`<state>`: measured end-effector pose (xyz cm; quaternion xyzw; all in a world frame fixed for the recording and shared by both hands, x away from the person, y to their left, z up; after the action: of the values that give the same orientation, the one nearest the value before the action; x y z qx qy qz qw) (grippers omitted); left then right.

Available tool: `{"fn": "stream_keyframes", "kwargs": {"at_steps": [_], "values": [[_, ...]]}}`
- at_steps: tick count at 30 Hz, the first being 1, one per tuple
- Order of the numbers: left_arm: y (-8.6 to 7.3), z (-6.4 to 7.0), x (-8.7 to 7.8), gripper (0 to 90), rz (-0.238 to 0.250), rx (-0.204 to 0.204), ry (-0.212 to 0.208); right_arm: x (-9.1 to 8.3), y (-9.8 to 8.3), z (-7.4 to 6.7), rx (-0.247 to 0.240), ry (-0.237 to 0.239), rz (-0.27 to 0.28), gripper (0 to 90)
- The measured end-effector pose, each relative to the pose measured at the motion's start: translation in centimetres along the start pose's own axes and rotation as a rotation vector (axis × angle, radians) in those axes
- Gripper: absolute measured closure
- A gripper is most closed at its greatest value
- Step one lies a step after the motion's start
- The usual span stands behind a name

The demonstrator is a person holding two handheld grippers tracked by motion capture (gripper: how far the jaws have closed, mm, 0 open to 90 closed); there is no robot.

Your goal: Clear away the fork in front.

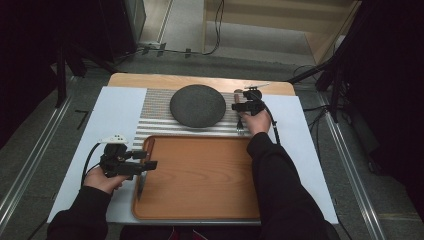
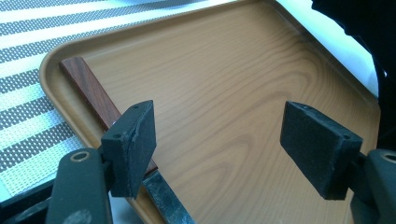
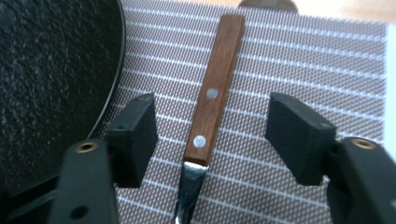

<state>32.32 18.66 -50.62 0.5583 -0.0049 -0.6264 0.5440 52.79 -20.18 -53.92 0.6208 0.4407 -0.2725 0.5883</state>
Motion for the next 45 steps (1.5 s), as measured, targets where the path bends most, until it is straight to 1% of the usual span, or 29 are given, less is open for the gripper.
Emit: {"fn": "stream_keyframes", "kwargs": {"at_steps": [2,4,5,7,9,11,12,13,15,16,18,20,22,23,24,26,29,33,35,37,43,45], "values": [[0.0,0.0,0.0,27.5,-0.001,0.0,0.0,0.1,-0.1,-0.2,0.011,0.009,-0.041,37.5],[0.0,0.0,0.1,27.5,-0.003,0.001,-0.002,0.3,0.0,-0.3,0.017,0.007,-0.069,41.7],[0.0,0.0,0.1,27.5,-0.007,0.003,-0.002,0.3,0.0,-0.4,0.017,0.003,-0.077,42.4],[0.0,0.0,0.1,27.5,-0.007,0.004,0.0,0.3,0.0,-0.5,0.017,-0.021,-0.086,47.9],[0.0,0.0,0.1,27.5,-0.009,0.006,0.002,0.3,0.1,-0.5,0.035,-0.03,-0.1,52.9],[0.0,0.0,0.1,27.5,-0.007,0.003,0.001,0.2,0.1,-0.5,0.045,-0.039,-0.111,55.8],[0.0,0.0,0.1,27.5,-0.006,0.002,0.001,0.2,0.1,-0.6,0.043,-0.049,-0.117,58.1],[0.0,0.0,0.1,27.5,-0.007,0.002,0.001,0.2,0.1,-0.7,0.03,-0.071,-0.125,60.7],[0.0,0.0,0.1,27.5,-0.005,0.001,0.001,0.2,0.0,-0.8,0.021,-0.088,-0.131,61.9],[0.0,0.0,0.1,27.5,-0.004,0.001,0.002,0.1,0.0,-1.0,0.015,-0.105,-0.138,67.2],[0.0,0.0,0.1,27.5,-0.006,0.002,0.002,0.1,-0.1,-1.0,0.014,-0.113,-0.14,68.8],[0.0,0.0,0.1,27.5,-0.011,0.006,0.005,0.2,-0.2,-1.2,0.01,-0.135,-0.131,69.2],[0.0,0.0,0.2,27.5,-0.012,0.006,0.006,0.2,-0.4,-1.2,0.019,-0.142,-0.113,70.4],[0.0,0.1,0.3,27.5,-0.012,0.006,0.004,0.2,-0.5,-1.2,0.034,-0.14,-0.103,73.4],[0.0,0.1,0.3,27.6,-0.013,0.008,0.003,0.2,-0.5,-1.0,0.042,-0.138,-0.093,74.3],[0.0,0.2,0.2,27.5,-0.014,0.011,0.002,0.2,-0.6,-0.9,0.04,-0.126,-0.086,74.5],[-0.1,0.2,0.2,28.4,-0.013,0.014,0.002,0.1,-0.6,-0.9,0.026,-0.122,-0.089,74.7],[0.0,0.1,0.2,28.4,-0.008,0.008,0.001,0.0,-0.5,-0.7,0.022,-0.104,-0.104,74.9],[0.0,0.0,0.2,28.3,-0.008,0.002,-0.001,-0.1,-0.5,-0.6,0.03,-0.097,-0.115,75.0],[0.1,0.0,0.3,28.3,-0.005,-0.004,-0.006,-0.2,-0.5,-0.6,0.024,-0.093,-0.124,75.0],[0.1,0.0,0.3,28.3,-0.004,-0.002,-0.006,-1.3,-0.1,-0.5,0.006,-0.069,-0.091,75.1],[0.1,0.0,0.3,28.3,-0.003,-0.002,-0.006,-1.7,0.0,-0.4,0.008,-0.065,-0.082,75.1]]}}
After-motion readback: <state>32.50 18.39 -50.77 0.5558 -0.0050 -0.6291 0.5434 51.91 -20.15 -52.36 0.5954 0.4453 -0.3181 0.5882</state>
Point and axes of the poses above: each handheld gripper's, and its own axes: x roughly forward along the jaws, y roughly out of its top, z roughly to its right, the point moved 5 cm from there along x, roughly forward along the jaws, and after that the axes turned 9 degrees about -z, right-handed, at the moved point
